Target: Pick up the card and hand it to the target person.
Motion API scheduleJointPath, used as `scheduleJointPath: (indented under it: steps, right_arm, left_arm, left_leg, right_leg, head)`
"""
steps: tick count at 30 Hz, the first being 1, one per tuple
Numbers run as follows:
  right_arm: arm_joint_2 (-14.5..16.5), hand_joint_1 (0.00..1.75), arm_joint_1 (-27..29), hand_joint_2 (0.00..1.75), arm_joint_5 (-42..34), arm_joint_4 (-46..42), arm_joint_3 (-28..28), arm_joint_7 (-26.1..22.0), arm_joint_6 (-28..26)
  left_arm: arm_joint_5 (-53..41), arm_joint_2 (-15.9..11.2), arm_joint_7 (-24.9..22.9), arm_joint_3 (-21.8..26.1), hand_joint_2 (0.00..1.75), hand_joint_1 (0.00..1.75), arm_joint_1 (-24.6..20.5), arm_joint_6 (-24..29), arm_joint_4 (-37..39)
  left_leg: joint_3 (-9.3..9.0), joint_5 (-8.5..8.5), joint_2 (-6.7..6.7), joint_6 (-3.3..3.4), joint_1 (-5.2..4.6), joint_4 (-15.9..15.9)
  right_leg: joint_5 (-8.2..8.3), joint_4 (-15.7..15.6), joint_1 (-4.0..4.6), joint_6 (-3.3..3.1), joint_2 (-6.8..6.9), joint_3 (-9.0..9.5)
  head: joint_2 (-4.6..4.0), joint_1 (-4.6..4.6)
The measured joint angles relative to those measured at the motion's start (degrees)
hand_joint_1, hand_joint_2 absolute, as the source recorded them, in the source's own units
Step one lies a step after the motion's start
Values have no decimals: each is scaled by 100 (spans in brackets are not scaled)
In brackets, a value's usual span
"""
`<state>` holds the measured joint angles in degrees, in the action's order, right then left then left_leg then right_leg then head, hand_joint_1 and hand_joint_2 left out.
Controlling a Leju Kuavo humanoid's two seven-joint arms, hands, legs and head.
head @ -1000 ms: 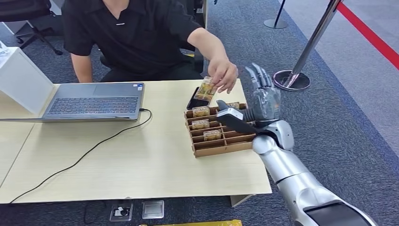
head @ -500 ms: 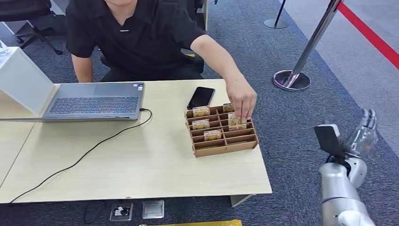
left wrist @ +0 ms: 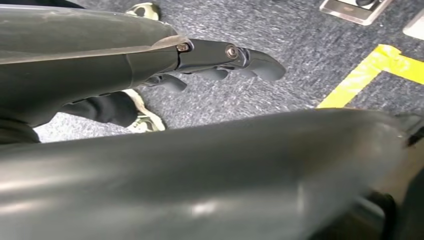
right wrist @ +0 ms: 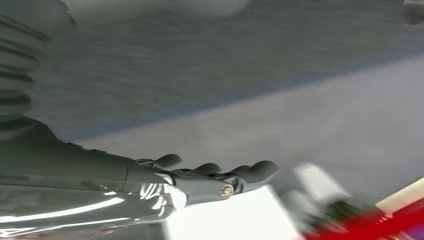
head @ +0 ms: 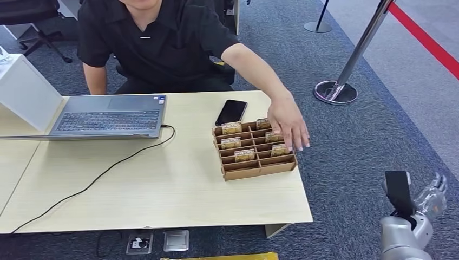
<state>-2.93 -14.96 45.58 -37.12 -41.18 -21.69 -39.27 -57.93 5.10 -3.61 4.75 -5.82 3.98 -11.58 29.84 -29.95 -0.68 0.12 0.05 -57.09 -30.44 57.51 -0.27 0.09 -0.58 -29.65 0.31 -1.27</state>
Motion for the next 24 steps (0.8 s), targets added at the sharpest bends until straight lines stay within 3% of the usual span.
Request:
scheduleJointPath:
  steps: [1, 3, 4, 10, 18, 20, 21, 22, 24]
  right_arm:
    - [-23, 175, 54, 87, 28, 270, -42, 163, 35]
    - [-48, 175, 185, 175, 95, 758, -85, 509, 166]
    - [-48, 175, 251, 175, 147, 969, -90, 713, 268]
    - [19, 175, 540, 175, 352, 1795, -83, 1674, 1000]
    - [149, 175, 923, 175, -291, 2029, 400, 1885, 1601]
    - [161, 157, 1000, 175, -525, 2037, 568, 1902, 1728]
    - [168, 116, 1038, 175, -646, 2039, 659, 1910, 1794]
    - [174, 72, 1075, 175, -762, 2040, 749, 1918, 1857]
    - [181, 3, 1133, 175, -938, 2040, 888, 1929, 1951]
  left_arm:
    - [-1, 6, 4, 11, 44, 175, -10, -44, 0]
    - [-1, 17, 8, 42, 131, 175, -33, -137, 0]
    - [-1, 22, 9, 57, 175, 175, -46, -187, 0]
    - [-28, 28, -9, 97, 175, 175, -90, -462, 0]
    - [739, 9, 1, 99, 175, 175, 83, -501, -52]
    - [1014, -9, 11, 98, 175, 166, 146, -498, -90]
    - [1153, -20, 16, 96, 175, 138, 179, -494, -112]
    - [1291, -31, 22, 93, 175, 95, 213, -490, -134]
    - [1499, -46, 34, 87, 175, 22, 264, -484, -168]
  left_leg:
    - [1, 0, 0, 0, 0, 0]
    - [5, -1, 0, 0, 0, 1]
    - [6, -1, 0, 0, 0, 1]
    - [5, 0, 1, -1, 1, 4]
    - [6, 0, 2, -1, 1, 5]
    - [6, 0, 3, -1, 0, 5]
    - [6, 0, 3, -1, 0, 5]
    - [5, 0, 3, -1, 0, 5]
    - [5, 0, 3, -1, 0, 5]
  right_leg:
    - [0, 0, 0, 0, 0, 0]
    - [0, 0, 0, 0, 0, -3]
    - [0, 0, 0, 0, 0, -4]
    - [0, 1, 1, -1, -1, -5]
    - [0, 1, 0, 0, -1, -5]
    - [0, 1, 0, 0, -1, -5]
    - [0, 1, 0, 0, -1, -5]
    - [0, 1, 0, 0, -1, -5]
    - [0, 0, 0, 0, -1, -5]
  head:
    - [0, -3]
    - [0, -10]
    - [0, -8]
    - [0, 7]
    - [0, 1]
    - [0, -4]
    - [0, -4]
    - [0, -4]
    - [0, -1]
